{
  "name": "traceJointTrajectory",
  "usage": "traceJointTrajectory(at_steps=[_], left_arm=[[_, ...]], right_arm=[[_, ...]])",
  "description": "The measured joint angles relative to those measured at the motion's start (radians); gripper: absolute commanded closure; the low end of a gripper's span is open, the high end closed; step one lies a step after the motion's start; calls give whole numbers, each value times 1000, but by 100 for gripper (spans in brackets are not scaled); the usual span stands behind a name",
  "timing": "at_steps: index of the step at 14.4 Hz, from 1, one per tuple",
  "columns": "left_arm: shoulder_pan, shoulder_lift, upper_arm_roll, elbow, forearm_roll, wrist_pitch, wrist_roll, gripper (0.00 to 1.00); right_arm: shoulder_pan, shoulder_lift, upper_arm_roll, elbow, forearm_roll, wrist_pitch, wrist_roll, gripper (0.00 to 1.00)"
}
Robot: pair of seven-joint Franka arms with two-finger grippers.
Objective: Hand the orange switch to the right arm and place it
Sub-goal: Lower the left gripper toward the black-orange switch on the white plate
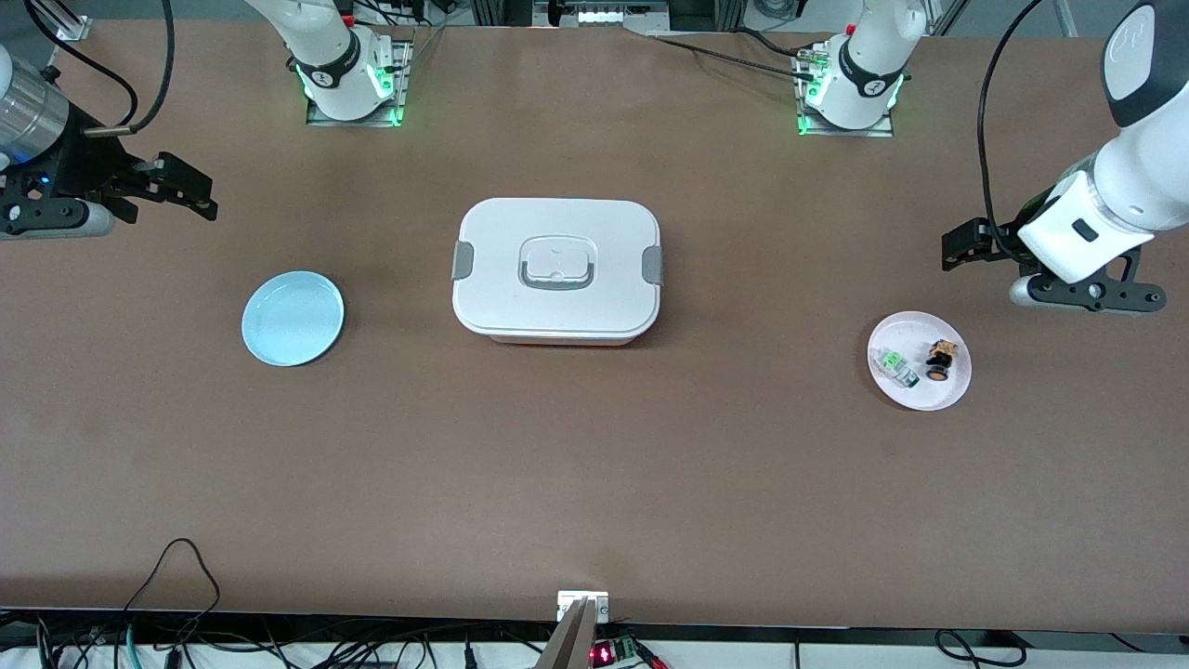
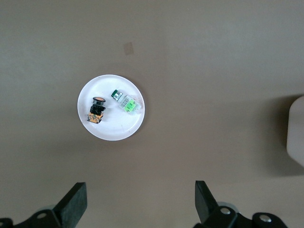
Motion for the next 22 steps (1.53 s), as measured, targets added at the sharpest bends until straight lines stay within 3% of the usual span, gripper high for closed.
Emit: traceJointTrajectory(at_steps=[7,11,16,22], left_arm=[[53,86,28,-199,0,159,709,0],[75,116,51,-304,0,318,1192,0],[115,181,54,-383,1,519,1656,0],[146,251,55,-453,1,706,1951,0]], right_arm=[[-1,0,-3,1,1,-24,0,0],[-1,-1,-2,1,2,-31,0,0],[-1,-1,-1,1,3,-34,-1,0],[-1,0,-1,1,3,-41,-1,0]])
